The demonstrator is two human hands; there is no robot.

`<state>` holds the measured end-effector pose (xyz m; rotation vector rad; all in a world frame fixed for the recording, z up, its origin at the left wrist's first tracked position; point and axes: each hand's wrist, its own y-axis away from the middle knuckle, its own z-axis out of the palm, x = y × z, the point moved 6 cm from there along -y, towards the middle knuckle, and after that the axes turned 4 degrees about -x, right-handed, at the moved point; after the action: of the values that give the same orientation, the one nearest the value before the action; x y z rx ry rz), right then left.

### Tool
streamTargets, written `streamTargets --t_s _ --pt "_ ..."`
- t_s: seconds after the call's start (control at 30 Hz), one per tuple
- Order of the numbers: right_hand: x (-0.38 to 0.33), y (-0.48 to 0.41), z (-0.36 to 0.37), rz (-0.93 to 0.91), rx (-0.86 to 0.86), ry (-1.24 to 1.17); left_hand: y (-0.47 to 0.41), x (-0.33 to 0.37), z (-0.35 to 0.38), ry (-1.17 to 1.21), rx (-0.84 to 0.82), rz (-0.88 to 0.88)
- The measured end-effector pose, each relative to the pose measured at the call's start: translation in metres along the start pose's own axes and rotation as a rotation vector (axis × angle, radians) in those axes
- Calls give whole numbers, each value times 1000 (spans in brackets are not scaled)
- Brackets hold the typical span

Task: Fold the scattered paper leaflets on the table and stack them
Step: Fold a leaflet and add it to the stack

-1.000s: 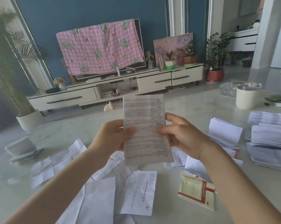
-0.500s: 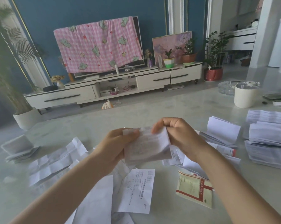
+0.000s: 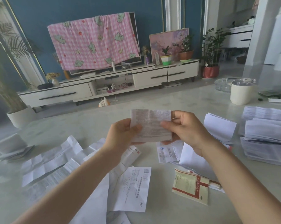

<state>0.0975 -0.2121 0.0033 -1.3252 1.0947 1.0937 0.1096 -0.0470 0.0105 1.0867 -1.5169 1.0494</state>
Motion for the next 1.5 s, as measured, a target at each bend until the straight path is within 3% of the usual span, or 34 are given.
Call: streamTargets --t_s 0.17,0.3,0.57,0.67,0.8,0.9,1.03,1.17,1.27,1.37,1.5 --pt "-9 2 -45 -28 259 -63 -27 -27 -4 11 41 -210" --pt "-3 3 -63 25 280 -18 -41 -47 1 7 16 -315" --pt "19 -8 -37 178 90 283 -61 -32 20 191 16 -251" --pt "18 -13 -43 161 163 150 -67 -29 28 208 24 -204" --pt "15 -15 -60 74 343 186 -71 -21 37 60 20 -131" --pt "16 -17 -64 47 384 168 -83 -19 35 -14 80 -131" --pt "13 -18 -75 55 423 133 -105 -40 20 186 169 -322" --pt "13 -16 -77 82 382 59 -96 -77 28 331 -7 -601" --pt "13 -16 -74 96 343 73 -79 -89 33 146 -72 -594" --pt "14 -18 -70 109 315 89 -68 -95 37 -287 -67 -499" --pt "15 -17 -63 125 294 117 -57 -94 54 -793 -219 -393"
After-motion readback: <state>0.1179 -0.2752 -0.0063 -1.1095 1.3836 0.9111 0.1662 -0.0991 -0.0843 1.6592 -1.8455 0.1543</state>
